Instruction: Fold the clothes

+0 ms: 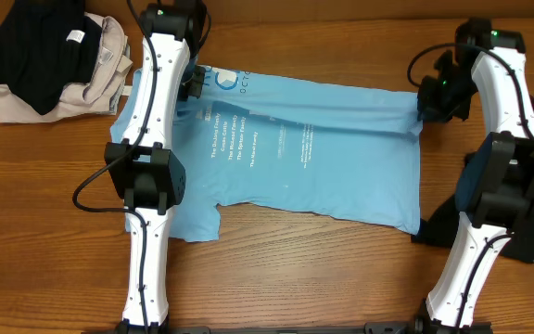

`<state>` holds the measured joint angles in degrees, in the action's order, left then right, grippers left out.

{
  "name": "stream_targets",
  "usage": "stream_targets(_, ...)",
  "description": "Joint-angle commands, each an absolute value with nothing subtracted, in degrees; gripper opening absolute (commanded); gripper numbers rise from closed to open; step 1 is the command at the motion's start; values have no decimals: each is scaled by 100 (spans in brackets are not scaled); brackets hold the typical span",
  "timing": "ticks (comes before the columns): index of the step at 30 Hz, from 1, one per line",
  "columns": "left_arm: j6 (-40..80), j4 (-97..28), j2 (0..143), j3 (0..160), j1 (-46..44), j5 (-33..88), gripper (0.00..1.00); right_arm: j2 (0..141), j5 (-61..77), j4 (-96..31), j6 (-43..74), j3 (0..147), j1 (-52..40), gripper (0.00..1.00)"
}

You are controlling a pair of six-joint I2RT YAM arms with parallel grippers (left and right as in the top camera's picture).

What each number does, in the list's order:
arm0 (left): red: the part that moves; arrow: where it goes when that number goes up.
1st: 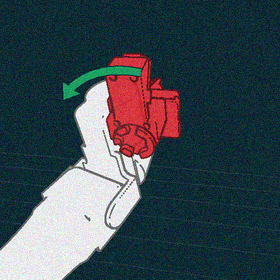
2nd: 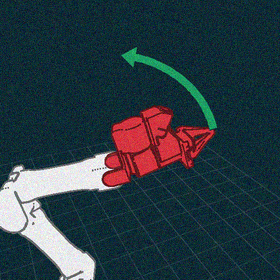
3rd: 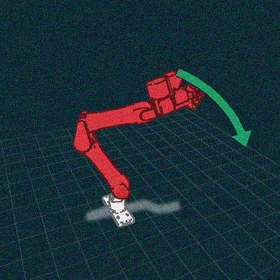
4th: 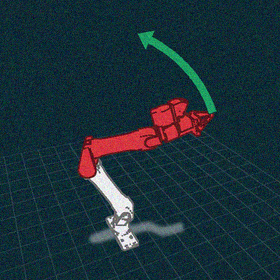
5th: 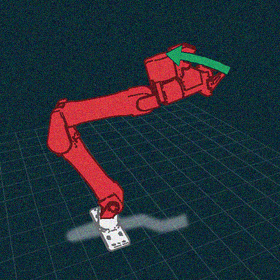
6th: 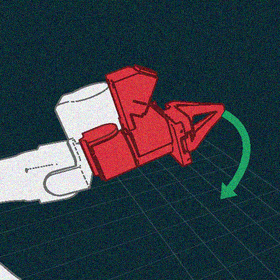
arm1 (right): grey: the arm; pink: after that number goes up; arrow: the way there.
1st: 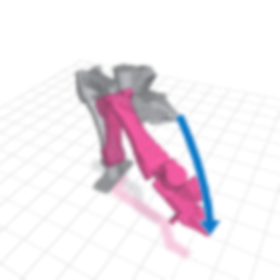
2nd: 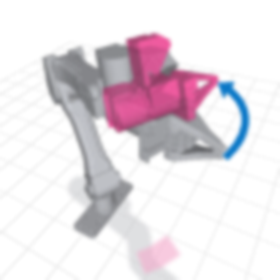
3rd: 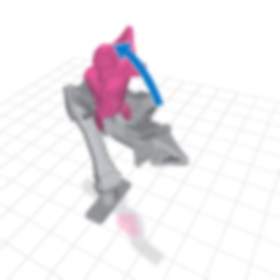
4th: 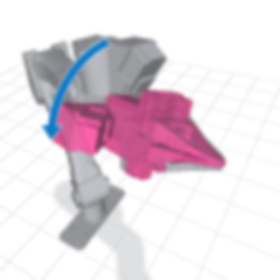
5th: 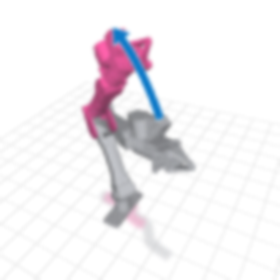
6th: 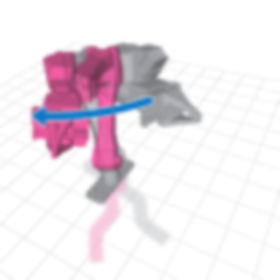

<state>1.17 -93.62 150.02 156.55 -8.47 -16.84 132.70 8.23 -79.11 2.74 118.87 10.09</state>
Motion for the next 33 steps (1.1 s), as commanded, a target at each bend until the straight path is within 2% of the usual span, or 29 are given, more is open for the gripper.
stream_targets(1, 191, -9389, 14883, 15498, -788, -1594, 17, 13117, 738, -7765, 211, 11642, 1031, 10)
stream_targets(3, 185, -9454, 14883, 15474, -788, -1553, 35, 13117, 738, -7725, 209, 11587, 1028, 19)
stream_targets(4, 183, -9483, 14883, 15469, -788, -1529, 41, 13117, 738, -7723, 209, 11585, 1031, 26)
stream_targets(6, 169, -9535, 14883, 15465, -788, -1516, 54, 13117, 738, -7725, 209, 11585, 1031, 34)
stream_targets(9, 126, -9518, 14877, 15471, -788, -1514, 63, 13117, 744, -7769, 209, 11585, 1028, 51)
stream_targets(11, 128, -9494, 14838, 15493, -788, -1509, 67, 13117, 781, -7800, 209, 11587, 1028, 58)
stream_targets(17, 134, -8910, 14816, 15690, -709, -1168, 71, 13117, 781, -7784, 207, 11590, 1028, 73)
stream_targets(22, 344, -8372, 14857, 15668, -449, -646, 68, 13117, 779, -7767, 207, 11587, 1024, 84)
stream_targets(28, 344, -8259, 15023, 15561, -117, 51, 55, 13117, 781, -7808, 209, 11587, 1022, 86)
stream_targets(33, 340, -8639, 15242, 15487, -64, 285, 52, 13117, 779, -7813, 209, 11587, 1024, 86)
